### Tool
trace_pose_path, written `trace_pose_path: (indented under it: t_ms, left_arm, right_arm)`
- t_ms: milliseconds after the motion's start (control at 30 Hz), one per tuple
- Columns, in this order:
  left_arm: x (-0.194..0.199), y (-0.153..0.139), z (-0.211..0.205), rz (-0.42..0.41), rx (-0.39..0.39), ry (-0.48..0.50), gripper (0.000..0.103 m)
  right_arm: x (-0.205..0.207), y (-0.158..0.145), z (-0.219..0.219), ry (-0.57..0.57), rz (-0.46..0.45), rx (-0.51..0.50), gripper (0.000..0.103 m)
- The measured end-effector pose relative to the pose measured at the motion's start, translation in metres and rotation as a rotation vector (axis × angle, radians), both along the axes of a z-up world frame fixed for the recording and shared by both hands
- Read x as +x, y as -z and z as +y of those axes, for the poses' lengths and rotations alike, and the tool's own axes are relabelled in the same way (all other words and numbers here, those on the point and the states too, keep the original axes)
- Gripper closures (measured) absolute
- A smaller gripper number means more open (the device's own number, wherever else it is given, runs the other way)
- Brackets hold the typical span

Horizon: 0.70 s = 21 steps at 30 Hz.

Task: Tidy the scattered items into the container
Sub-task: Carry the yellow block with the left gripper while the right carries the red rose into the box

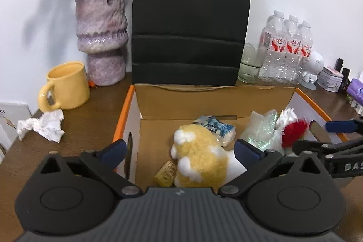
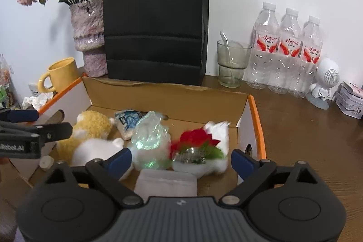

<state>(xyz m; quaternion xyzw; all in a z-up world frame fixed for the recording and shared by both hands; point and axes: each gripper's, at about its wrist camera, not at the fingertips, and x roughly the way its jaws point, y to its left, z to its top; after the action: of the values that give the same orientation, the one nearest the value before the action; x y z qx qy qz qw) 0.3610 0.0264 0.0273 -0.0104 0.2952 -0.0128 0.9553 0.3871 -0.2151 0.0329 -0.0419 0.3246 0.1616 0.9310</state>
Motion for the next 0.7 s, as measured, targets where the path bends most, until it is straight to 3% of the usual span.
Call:
trace_pose_path:
  t_ms: [700]
  left_arm:
    - [-0.015,-0.008,-0.009,-0.022,-0.006,0.023,0.0]
  right_arm:
    - [-0.011,-0.007,0.0,0.012,-0.021,-0.01,0.006]
